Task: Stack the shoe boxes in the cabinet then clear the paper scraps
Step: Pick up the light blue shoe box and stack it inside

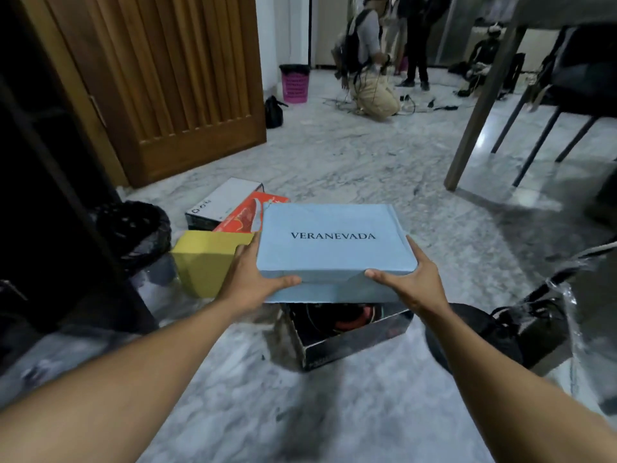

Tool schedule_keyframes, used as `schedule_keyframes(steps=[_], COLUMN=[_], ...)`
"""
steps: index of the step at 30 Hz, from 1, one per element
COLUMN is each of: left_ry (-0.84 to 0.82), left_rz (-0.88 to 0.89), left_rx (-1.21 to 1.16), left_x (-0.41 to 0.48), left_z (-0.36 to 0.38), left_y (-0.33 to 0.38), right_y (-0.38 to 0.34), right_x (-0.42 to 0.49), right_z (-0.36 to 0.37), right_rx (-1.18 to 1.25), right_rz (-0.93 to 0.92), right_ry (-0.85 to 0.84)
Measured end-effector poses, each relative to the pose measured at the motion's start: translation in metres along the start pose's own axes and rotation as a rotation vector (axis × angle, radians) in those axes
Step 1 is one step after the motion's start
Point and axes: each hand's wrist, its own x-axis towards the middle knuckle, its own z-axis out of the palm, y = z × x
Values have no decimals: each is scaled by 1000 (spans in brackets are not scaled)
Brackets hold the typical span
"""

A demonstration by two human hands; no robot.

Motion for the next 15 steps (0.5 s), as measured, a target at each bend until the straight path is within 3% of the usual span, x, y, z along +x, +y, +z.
schedule_keyframes(steps=[4,15], left_ry=[29,419], left_rz=[43,96], left_rx=[33,103], left_x=[-42,-175], left_z=[-102,-333], left_y=[47,151], right_y=[-95,-319], right_x=[-41,-134], right_z=[25,99], right_rx=[33,79], right_rz=[-64,-347], right_ry=[-35,-132])
